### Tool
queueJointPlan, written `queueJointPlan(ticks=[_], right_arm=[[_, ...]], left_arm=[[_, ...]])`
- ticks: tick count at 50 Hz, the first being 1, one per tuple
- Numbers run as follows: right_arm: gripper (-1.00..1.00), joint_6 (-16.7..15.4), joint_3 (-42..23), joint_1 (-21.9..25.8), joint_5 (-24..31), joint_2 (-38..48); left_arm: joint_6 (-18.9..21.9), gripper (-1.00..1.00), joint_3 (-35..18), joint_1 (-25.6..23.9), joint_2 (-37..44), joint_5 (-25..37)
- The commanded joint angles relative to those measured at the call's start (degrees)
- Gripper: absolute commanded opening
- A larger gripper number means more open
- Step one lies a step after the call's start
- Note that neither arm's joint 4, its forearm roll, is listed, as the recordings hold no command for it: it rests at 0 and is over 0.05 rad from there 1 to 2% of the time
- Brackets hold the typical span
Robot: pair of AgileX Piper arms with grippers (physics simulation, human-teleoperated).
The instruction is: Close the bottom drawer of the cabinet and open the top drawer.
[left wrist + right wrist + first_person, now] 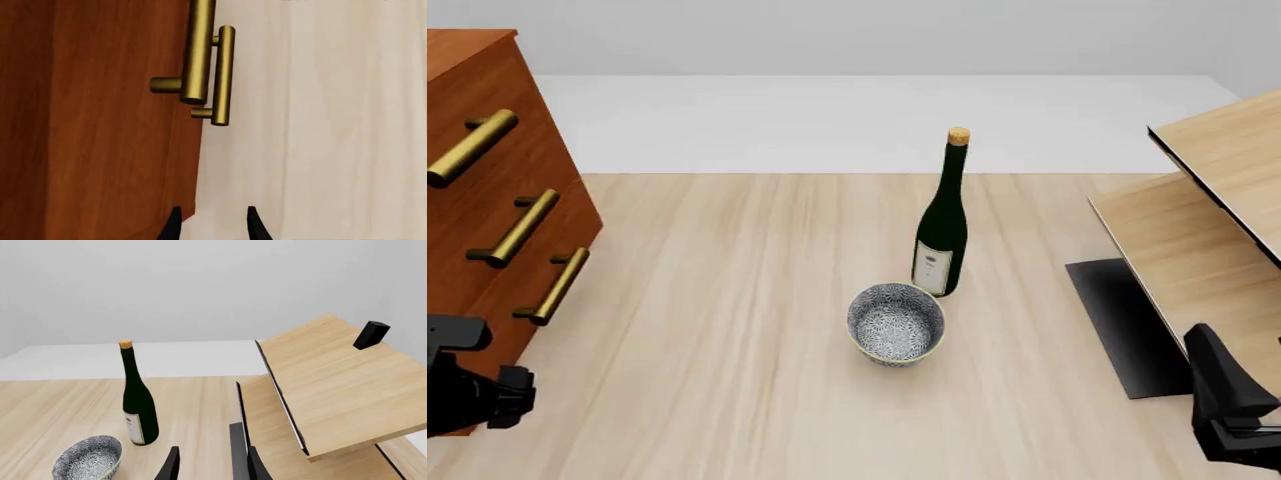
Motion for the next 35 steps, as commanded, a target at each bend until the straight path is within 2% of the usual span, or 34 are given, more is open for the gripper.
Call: queueJointPlan(ticks=[1,8,13,16,18,23,35], right_arm=[[1.00,0.0,0.0,-0.2,-0.2,0.2],[1.00,0.1,0.0,-0.3,-0.4,0.4],[1.00,0.1,0.0,-0.3,-0.4,0.4],[1.00,0.1,0.0,-0.4,-0.6,0.5],[1.00,0.2,0.0,-0.4,-0.6,0.6],[1.00,0.2,-0.1,-0.4,-0.5,0.5],[1.00,0.3,0.0,-0.4,-0.3,0.3]], left_arm=[[-1.0,1.00,-1.8,-0.2,-0.7,1.2],[-1.8,1.00,-2.7,-1.4,-0.9,1.9],[-6.1,1.00,-4.5,-6.3,1.0,2.6],[-7.3,1.00,-5.3,-8.4,1.5,3.1],[-9.5,1.00,-6.6,-11.5,1.9,3.9],[-11.4,1.00,-8.4,-14.9,2.0,5.1],[-12.7,1.00,-10.8,-19.6,2.9,5.7]])
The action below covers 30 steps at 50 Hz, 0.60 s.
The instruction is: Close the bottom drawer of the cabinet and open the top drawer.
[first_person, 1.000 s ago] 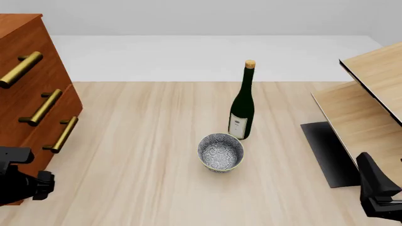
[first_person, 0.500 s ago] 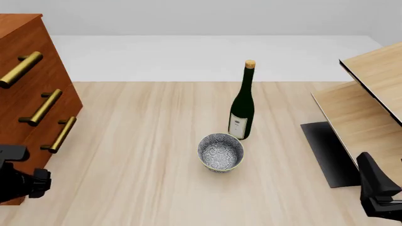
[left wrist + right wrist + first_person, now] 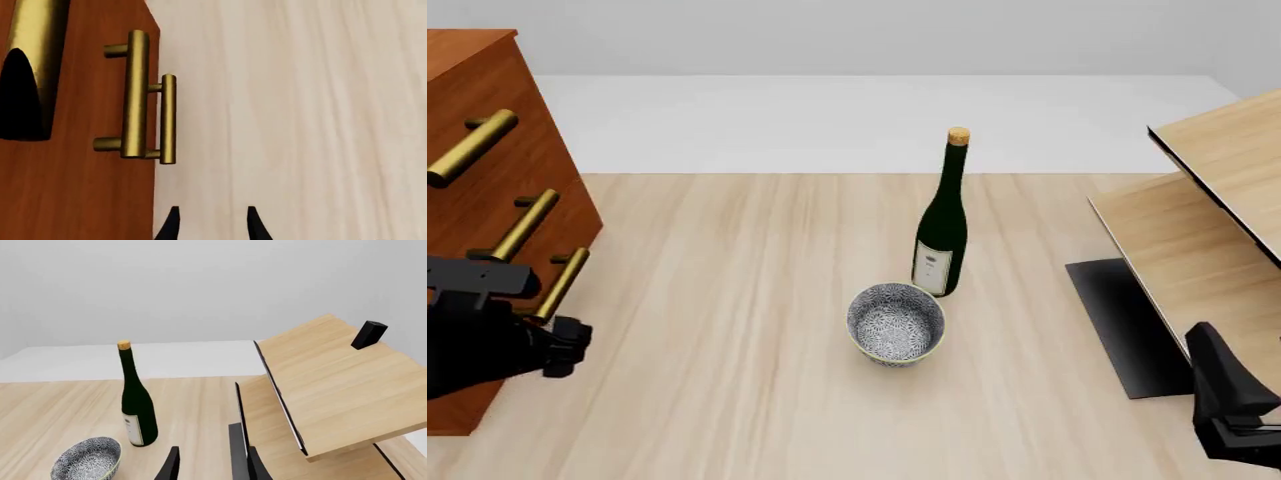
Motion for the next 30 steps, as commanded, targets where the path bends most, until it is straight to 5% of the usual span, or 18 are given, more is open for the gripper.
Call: queueJointPlan(ticks=[1,10,17,22,30], right_arm=[[1.00,0.1,0.0,-0.1,0.2,-0.2],[1.00,0.1,0.0,0.0,0.2,-0.2],[1.00,0.1,0.0,0.0,0.2,-0.2],[1.00,0.2,0.0,0.0,0.2,-0.1],[1.00,0.3,0.0,-0.1,0.0,0.0]], left_arm=[[-2.3,1.00,-3.0,-6.0,0.9,1.0],[-3.5,1.00,-4.9,-9.6,1.8,1.1],[1.0,1.00,-5.5,-11.6,-0.2,0.2],[9.5,1.00,-4.7,-11.3,-5.2,-1.1],[11.3,1.00,-9.5,-13.9,-5.8,0.0]])
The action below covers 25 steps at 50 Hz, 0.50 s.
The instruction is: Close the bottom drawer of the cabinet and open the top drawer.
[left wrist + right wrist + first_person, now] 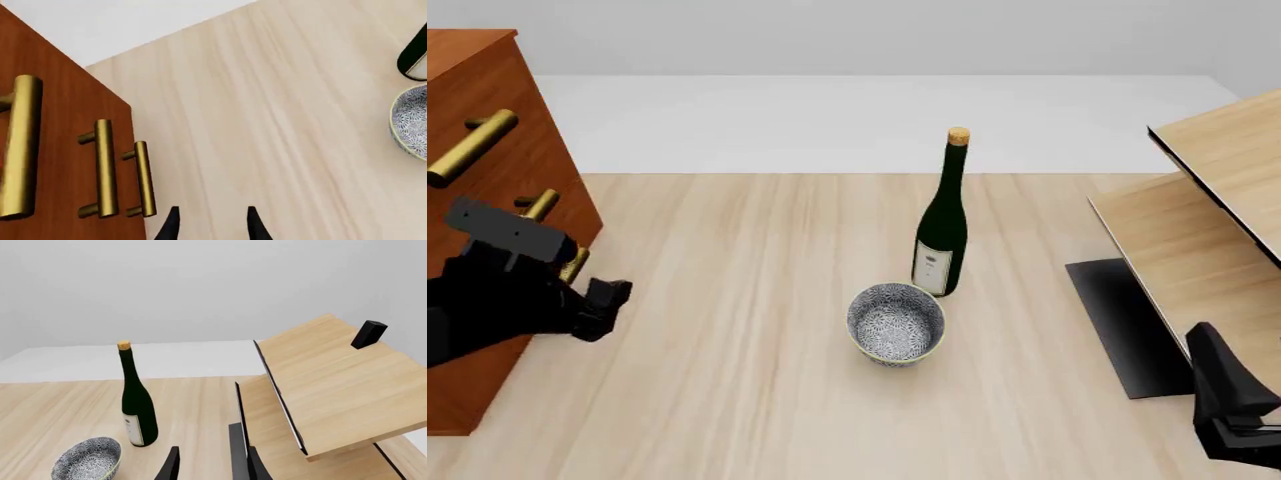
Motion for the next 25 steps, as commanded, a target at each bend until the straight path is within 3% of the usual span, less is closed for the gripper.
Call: queueJointPlan(ticks=[1,7,12,25], right_arm=[[1.00,0.2,0.0,-0.1,-0.3,0.3],[1.00,0.1,0.0,-0.1,-0.4,0.5],[1.00,0.4,0.0,-0.3,-0.8,0.9],[1.00,0.4,0.0,-0.3,-0.6,0.8]], left_arm=[[6.0,1.00,-3.7,-3.0,-2.6,-0.3],[9.0,1.00,-3.7,-5.2,-2.0,-2.4],[17.1,1.00,-1.4,-5.4,-5.1,-6.0],[29.7,1.00,2.0,-4.3,-7.4,-12.7]])
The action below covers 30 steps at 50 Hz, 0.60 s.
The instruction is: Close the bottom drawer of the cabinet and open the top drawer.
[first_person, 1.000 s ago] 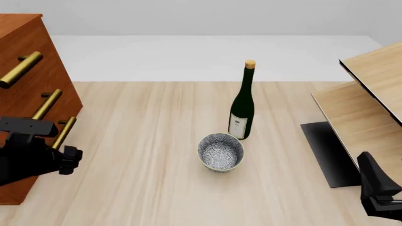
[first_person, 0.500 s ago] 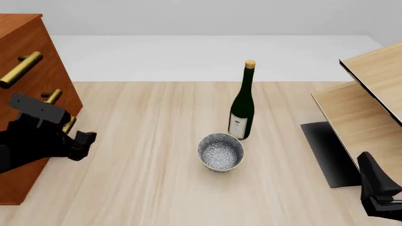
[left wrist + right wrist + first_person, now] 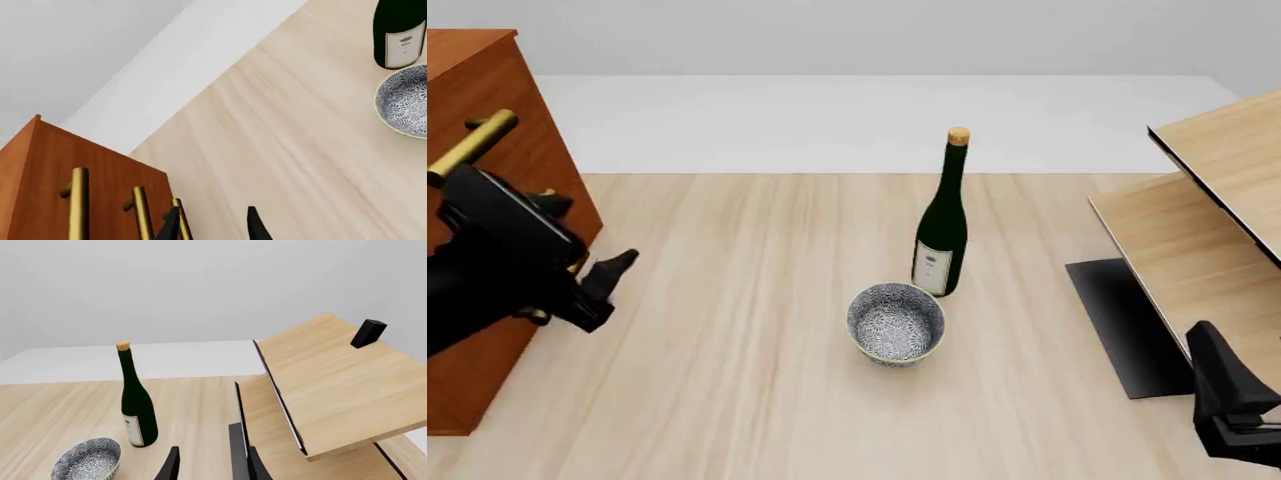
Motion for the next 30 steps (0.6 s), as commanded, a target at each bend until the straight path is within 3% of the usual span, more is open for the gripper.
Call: queueJointPlan(ticks=[1,2,5,9,17,21,23,25,30], right_arm=[[1.00,0.1,0.0,-0.1,-0.1,0.1],[1.00,0.1,0.0,0.0,-0.1,0.2],[1.00,0.1,0.0,0.0,-0.1,0.1],[1.00,0.1,0.0,0.1,0.1,0.0],[1.00,0.1,0.0,0.1,0.1,0.0],[1.00,0.1,0.0,0.2,0.3,-0.3],[1.00,0.1,0.0,0.3,0.6,-0.5],[1.00,0.1,0.0,0.3,0.7,-0.6],[1.00,0.2,-0.1,0.4,0.8,-0.7]], left_arm=[[11.7,1.00,2.9,0.2,-1.5,-5.7],[13.7,1.00,3.9,0.3,-1.9,-6.9],[13.3,1.00,2.4,0.6,-1.6,-5.0],[18.9,1.00,4.3,1.5,-3.0,-7.5],[16.9,1.00,-1.4,1.5,-1.3,-1.4],[23.1,1.00,0.6,2.4,-1.9,-2.3],[22.1,1.00,-1.5,2.8,-2.4,-0.6],[24.4,1.00,-0.6,3.3,-2.8,-1.0],[25.6,1.00,-2.0,4.1,-3.7,-0.4]])
